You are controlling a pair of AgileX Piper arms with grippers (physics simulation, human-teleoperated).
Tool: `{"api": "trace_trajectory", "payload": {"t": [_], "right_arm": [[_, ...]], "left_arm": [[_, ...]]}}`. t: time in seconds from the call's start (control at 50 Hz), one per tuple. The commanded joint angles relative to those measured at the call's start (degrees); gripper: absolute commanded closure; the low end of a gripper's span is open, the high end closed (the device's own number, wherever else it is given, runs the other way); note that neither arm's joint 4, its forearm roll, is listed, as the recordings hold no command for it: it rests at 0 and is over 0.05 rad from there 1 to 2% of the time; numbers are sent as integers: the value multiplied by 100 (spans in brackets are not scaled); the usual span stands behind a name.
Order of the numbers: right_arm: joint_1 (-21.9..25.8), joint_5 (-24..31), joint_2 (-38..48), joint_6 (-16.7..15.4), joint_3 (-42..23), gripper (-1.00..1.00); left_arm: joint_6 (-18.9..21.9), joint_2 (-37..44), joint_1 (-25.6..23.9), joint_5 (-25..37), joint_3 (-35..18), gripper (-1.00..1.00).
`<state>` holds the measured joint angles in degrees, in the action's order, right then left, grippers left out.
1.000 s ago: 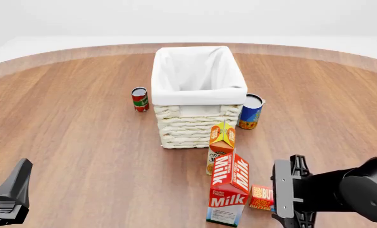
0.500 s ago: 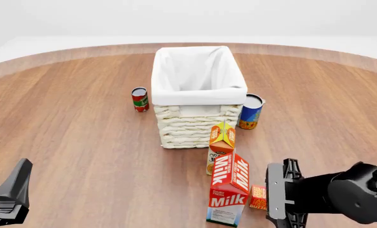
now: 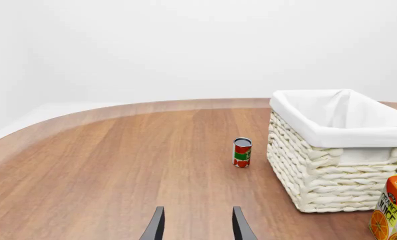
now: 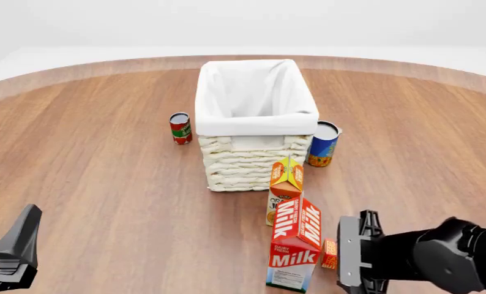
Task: Pick up the butter and put it in the basket.
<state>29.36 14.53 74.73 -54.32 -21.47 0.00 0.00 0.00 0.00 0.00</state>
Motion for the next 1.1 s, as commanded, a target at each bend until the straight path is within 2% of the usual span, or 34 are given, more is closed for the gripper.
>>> {"api": "trace_trajectory", "payload": {"t": [0.02,0.62,0.68,0.7,0.8,0.92,1.1], "right_arm": [[71,-288,304,71,138,-100],[124,-1186,1063,216,341,-100],[-84,-1362,1183,-8,327,-100],[-267,-1439,1309,-148,275,100],[-90,-1317,1163,-3,323,100],[-150,-1209,1041,-57,303,100],[-188,-755,558,-123,313,100]], "left_arm": [[0,0,0,0,0,-100],[0,0,0,0,0,-100],[0,0,0,0,0,-100],[0,0,0,0,0,-100],[0,0,0,0,0,-100],[0,0,0,0,0,-100],[0,0,0,0,0,-100]]}}
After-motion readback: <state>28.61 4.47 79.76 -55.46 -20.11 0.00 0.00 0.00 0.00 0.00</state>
